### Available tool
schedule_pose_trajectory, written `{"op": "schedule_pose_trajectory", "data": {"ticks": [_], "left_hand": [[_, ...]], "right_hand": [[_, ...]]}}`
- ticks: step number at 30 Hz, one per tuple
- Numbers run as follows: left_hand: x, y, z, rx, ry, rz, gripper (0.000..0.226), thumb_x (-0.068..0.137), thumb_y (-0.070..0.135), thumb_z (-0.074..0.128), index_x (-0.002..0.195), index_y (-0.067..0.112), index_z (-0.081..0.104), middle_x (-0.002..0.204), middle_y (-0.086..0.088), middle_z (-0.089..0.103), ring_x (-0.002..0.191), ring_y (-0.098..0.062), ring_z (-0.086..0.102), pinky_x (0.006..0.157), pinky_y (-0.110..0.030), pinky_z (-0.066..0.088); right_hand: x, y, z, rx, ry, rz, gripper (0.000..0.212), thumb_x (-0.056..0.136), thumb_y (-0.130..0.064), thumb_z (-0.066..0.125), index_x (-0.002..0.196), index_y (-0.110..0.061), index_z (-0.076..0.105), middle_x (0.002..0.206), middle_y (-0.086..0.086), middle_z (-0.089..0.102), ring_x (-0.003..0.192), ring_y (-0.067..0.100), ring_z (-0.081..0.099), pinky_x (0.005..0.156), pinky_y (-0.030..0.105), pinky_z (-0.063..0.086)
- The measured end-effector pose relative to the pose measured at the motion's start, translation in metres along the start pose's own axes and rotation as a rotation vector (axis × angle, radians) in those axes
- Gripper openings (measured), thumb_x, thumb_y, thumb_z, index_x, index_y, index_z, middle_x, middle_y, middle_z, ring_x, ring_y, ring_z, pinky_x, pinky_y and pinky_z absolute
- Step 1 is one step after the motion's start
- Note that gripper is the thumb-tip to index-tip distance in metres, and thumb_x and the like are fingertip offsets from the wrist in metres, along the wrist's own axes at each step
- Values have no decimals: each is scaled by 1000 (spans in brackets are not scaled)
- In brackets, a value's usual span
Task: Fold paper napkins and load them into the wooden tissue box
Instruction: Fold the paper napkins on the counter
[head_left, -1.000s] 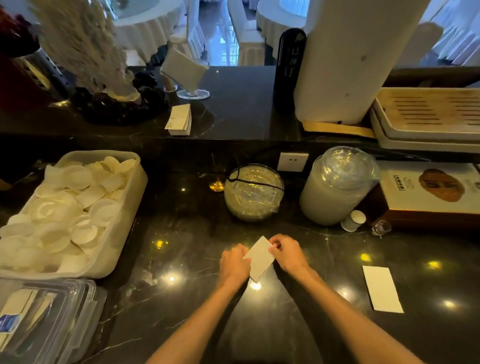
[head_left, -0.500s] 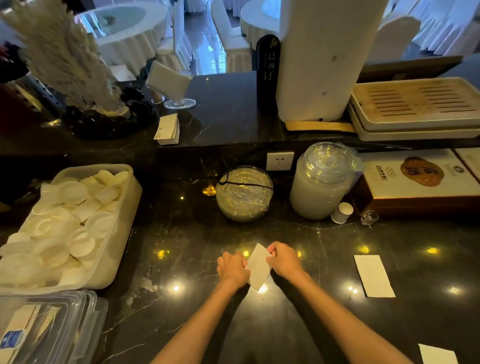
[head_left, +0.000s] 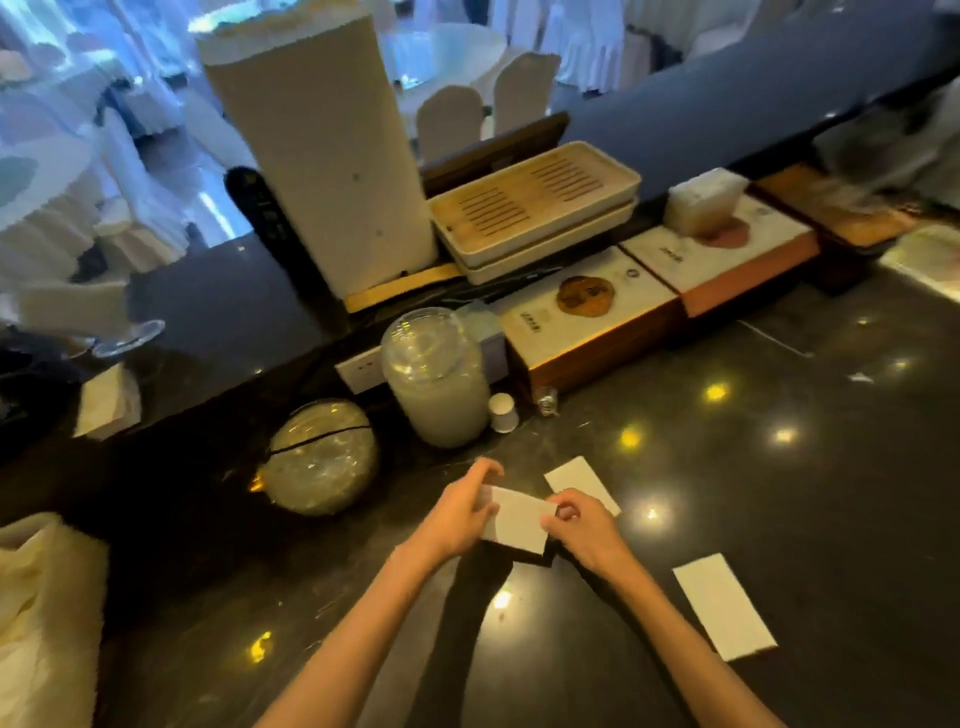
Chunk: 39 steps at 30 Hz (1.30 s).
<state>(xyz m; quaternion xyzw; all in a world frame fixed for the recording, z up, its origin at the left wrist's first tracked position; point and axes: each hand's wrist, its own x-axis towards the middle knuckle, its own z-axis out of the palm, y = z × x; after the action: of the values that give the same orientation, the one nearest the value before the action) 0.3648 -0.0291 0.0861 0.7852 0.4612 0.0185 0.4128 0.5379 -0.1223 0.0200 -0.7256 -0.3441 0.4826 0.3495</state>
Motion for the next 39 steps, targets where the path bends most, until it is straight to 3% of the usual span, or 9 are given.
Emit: {"op": "schedule_pose_trajectory", "data": {"ticks": [2, 5, 10, 15, 19, 28, 33, 36, 39], "left_hand": [[30, 22, 16, -45, 45, -33, 38, 95, 11, 58, 129, 22, 45, 134, -7, 53, 125, -23, 51, 101, -38, 44], [74, 46, 42, -58, 53, -31, 36, 95, 9, 59, 129, 18, 49, 133, -8, 57, 125, -23, 53, 94, -31, 43], [124, 52, 79, 115, -95, 13, 38, 98, 5, 43, 130, 23, 51, 137, -10, 53, 127, -27, 51, 102, -38, 43], [144, 42, 99, 301, -92, 31, 43, 98, 8, 46, 139, 23, 48, 141, -6, 49, 131, -26, 42, 110, -40, 34], [141, 36, 104, 395, -57, -82, 52, 93, 17, 59, 142, 22, 40, 142, -8, 41, 132, -30, 39, 110, -44, 32], [99, 30, 103, 163, -149, -439, 51, 87, 12, 69, 133, 15, 48, 144, -10, 37, 137, -30, 34, 111, -38, 36], [65, 45, 103, 139, -219, -328, 23, 85, 12, 61, 105, 22, 54, 130, -9, 56, 120, -29, 52, 105, -42, 44], [44, 78, 111, 177, -321, -163, 44, 90, 14, 62, 132, 17, 49, 139, -9, 50, 131, -30, 46, 109, -37, 35], [43, 93, 116, 103, -388, -85, 55, 90, 14, 68, 139, 11, 45, 143, -10, 48, 130, -27, 47, 105, -35, 41]], "right_hand": [[1, 7, -20, 45, 115, 59, 17, 86, -15, 67, 102, -16, 60, 85, 10, 67, 70, 14, 64, 60, 26, 55], [5, 17, -38, 102, 214, 137, 18, 91, -14, 62, 107, -18, 56, 95, 13, 68, 71, 14, 66, 48, 16, 49], [24, 43, -41, -23, 292, 203, 8, 93, -28, 55, 99, -24, 59, 95, 2, 69, 84, 19, 69, 70, 38, 61], [24, 51, -32, -198, 400, 198, 7, 97, -29, 53, 102, -25, 56, 103, -3, 64, 87, 9, 59, 72, 20, 50], [23, 57, -24, -181, 451, 165, 26, 96, -32, 55, 121, -22, 52, 120, -3, 51, 107, 16, 59, 78, 19, 46], [5, 61, -14, -208, 350, 130, 33, 89, -18, 66, 117, -19, 48, 123, 4, 45, 110, 21, 58, 82, 23, 54], [-31, 63, -19, -64, 314, 86, 41, 88, -11, 67, 125, -19, 50, 131, 1, 34, 104, 20, 61, 84, 20, 55], [-69, 75, -40, 30, 366, 79, 38, 90, -14, 66, 124, -22, 53, 125, -4, 40, 96, 12, 60, 66, 7, 50], [-83, 86, -51, 121, 394, 97, 18, 93, -13, 61, 109, -20, 57, 108, 1, 58, 97, 15, 60, 57, 9, 45]]}}
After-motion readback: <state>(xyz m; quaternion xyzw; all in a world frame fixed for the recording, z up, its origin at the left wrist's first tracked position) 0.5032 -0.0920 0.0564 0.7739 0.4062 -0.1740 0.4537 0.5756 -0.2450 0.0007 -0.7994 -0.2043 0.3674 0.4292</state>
